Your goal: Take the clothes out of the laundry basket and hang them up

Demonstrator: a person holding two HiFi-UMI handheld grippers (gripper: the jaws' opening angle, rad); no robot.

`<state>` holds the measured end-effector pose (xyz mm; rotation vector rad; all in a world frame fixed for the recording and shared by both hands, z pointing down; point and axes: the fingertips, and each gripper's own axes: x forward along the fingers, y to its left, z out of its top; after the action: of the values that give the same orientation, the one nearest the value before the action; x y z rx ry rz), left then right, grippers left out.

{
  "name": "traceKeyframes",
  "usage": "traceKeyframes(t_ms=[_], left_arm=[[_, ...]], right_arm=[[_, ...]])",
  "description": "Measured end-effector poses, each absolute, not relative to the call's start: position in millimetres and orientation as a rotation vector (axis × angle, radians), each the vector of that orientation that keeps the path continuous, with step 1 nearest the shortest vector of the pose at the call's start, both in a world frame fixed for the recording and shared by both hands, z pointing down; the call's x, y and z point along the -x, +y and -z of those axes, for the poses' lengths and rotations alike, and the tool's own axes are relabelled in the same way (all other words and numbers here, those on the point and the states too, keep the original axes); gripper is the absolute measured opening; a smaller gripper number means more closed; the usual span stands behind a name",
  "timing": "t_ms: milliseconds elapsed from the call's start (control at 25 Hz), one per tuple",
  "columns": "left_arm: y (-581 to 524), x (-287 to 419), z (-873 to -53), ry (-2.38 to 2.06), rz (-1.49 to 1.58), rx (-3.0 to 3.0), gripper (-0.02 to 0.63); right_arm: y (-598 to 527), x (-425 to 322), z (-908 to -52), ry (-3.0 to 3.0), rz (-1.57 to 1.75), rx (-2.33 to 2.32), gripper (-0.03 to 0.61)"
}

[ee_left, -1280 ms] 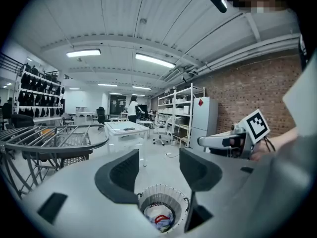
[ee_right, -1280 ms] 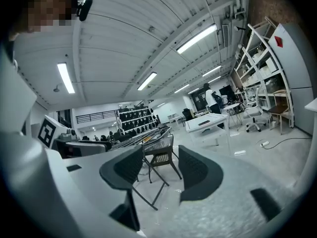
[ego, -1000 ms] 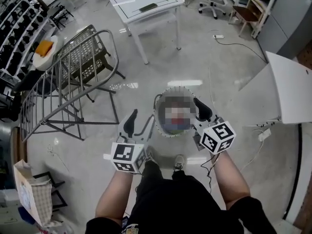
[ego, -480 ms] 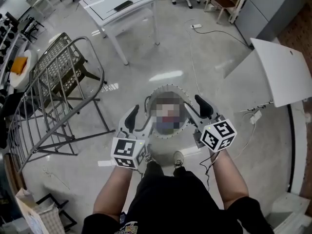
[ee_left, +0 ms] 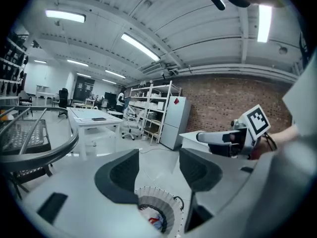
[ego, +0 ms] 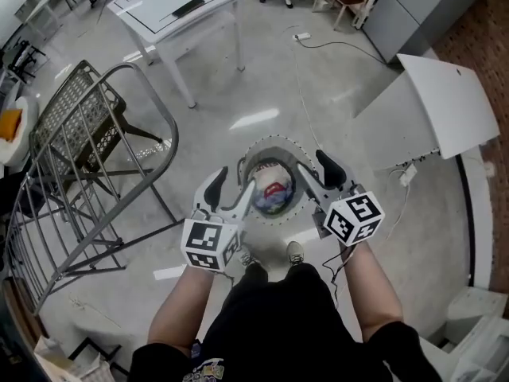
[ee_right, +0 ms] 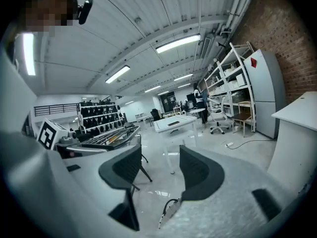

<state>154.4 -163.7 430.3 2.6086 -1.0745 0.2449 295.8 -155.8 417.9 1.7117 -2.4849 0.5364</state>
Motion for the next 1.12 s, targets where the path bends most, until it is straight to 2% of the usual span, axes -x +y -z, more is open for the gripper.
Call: traceKeyframes(t_ms=[560, 1120], left_arm=[[-171.4, -143.3, -469.7, -1.143, -0.288, -2.528, 0.233], [-185.9, -188.2, -527.5, -1.325, -0.301, -2.456, 0.233]], right_arm=[[-193.3, -289.0, -471.7, -2.489, -0.628, -1.578, 0.242], [-234.5, -330.7, -554.7, -2.518, -0.649, -1.347, 0.248]])
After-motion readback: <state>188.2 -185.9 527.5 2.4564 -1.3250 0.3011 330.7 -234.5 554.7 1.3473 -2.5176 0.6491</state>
